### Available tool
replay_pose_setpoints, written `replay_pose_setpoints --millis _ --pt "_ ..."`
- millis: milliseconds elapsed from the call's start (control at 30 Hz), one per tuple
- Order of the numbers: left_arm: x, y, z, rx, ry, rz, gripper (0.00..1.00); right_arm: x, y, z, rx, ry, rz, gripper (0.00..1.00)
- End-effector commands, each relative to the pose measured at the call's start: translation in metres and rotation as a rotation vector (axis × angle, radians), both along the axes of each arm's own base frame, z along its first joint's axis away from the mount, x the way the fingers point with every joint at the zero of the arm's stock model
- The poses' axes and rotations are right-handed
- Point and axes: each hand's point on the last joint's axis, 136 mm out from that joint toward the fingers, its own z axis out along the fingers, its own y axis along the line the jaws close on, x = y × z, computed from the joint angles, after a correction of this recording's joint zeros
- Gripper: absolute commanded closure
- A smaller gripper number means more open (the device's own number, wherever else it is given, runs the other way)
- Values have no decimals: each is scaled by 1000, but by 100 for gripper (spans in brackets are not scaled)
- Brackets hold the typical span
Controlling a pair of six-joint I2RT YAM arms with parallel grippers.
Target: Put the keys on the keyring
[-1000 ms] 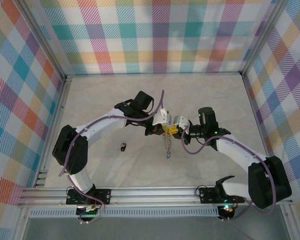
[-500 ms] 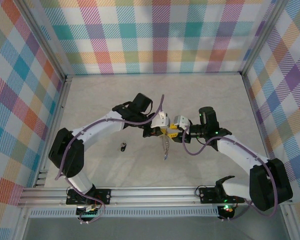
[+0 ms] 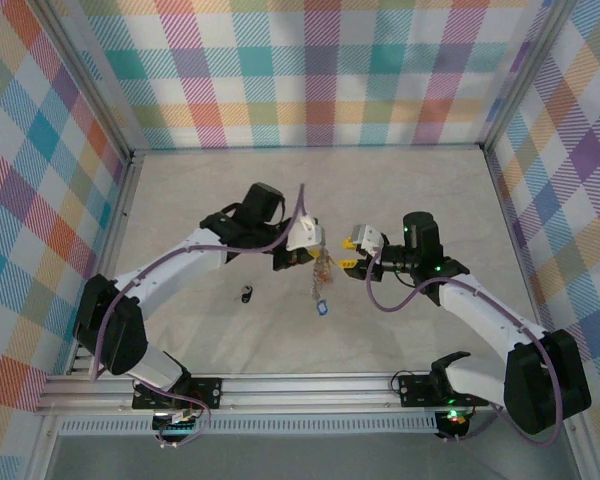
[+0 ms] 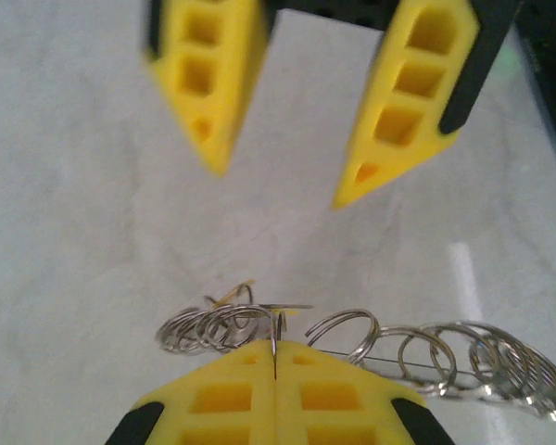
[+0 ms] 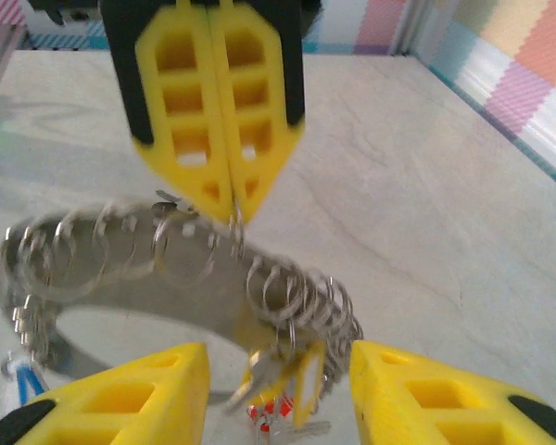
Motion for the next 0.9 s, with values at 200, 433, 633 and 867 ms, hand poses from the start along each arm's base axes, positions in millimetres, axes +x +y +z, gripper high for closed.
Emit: replay_pose_setpoints --millis 200,433,633,867 --pt "26 76 50 -51 -85 223 100 17 23 13 -25 -20 -10 50" --pt "49 127 70 -104 -55 516 100 14 65 -8 -48 14 86 49" --pt "69 176 76 -73 -80 761 100 29 116 -24 53 79 -42 49" --pt "80 247 77 -83 -56 1056 100 24 166 -70 -33 210 -71 49"
